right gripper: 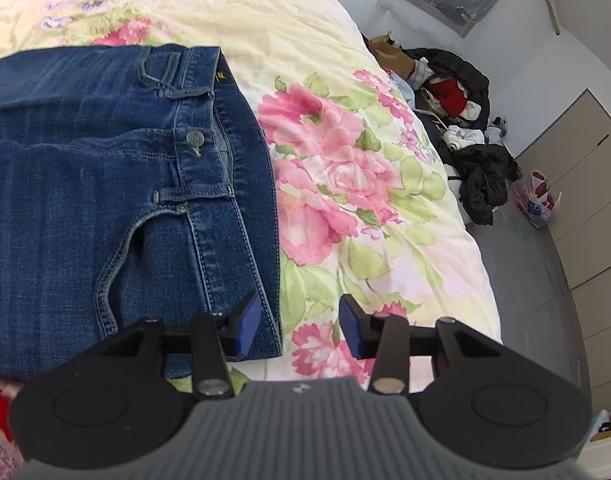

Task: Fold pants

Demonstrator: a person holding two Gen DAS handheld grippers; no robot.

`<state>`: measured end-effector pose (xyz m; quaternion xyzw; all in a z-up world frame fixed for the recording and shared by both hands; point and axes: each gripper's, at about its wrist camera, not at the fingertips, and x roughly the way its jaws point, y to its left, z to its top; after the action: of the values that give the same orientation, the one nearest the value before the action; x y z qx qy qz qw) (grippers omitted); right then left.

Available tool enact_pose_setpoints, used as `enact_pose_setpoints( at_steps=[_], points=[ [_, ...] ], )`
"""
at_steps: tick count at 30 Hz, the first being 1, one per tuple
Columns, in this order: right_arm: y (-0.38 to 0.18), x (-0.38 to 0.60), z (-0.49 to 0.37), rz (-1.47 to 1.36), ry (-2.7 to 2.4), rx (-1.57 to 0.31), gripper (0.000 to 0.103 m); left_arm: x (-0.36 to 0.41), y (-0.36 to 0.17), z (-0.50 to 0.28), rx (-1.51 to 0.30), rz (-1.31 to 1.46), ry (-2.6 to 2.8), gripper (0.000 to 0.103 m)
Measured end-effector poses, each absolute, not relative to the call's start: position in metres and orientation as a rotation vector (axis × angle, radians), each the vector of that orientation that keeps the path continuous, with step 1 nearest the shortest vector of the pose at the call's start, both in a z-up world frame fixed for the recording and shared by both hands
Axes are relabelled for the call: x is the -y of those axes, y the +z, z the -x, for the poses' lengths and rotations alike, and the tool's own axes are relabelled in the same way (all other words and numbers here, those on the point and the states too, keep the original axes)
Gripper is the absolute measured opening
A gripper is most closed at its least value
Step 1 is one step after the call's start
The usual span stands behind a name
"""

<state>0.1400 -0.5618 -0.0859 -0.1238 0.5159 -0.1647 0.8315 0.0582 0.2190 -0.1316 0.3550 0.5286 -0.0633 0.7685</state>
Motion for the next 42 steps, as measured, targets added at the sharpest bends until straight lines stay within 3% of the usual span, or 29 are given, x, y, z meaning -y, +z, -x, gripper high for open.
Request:
enact_pose_setpoints(
  at_steps=[3,5,8,13,18,32,35,42],
  points=[
    [-0.087,0.56,-0.14,0.25,-0.33,-1.097,0.039,-0.214,-0.138,-0.066,-1.148,-0.798,-0.086,0.054],
    [-0.085,0.556,-0.137,0.264,-0.296,-1.087,0.039,-0.212,-0.132,-0.067,-1.127,-0.779,-0.069,0.033],
    [-0.081,0.549,-0.132,0.318,-0.223,-1.073,0.039,-0.208,-0.111,-0.067,-1.047,-0.733,-0.023,0.017],
    [-0.074,0.54,-0.118,0.414,-0.099,-1.049,0.035,-0.206,-0.066,-0.078,-0.923,-0.561,0.083,0.009],
    [-0.087,0.518,-0.097,0.574,0.064,-1.042,0.035,-0.201,-0.04,-0.093,-0.912,-0.456,0.151,0.007],
    [-0.122,0.485,-0.07,0.855,0.257,-0.99,0.032,-0.18,-0.028,-0.093,-0.953,-0.509,0.237,0.007],
    [-0.122,0.481,-0.062,0.876,0.29,-0.984,0.037,-0.18,-0.027,-0.093,-0.956,-0.509,0.241,0.007],
    [-0.128,0.465,-0.041,0.975,0.394,-0.899,0.037,-0.182,-0.028,-0.096,-0.967,-0.501,0.237,0.007]
  ],
)
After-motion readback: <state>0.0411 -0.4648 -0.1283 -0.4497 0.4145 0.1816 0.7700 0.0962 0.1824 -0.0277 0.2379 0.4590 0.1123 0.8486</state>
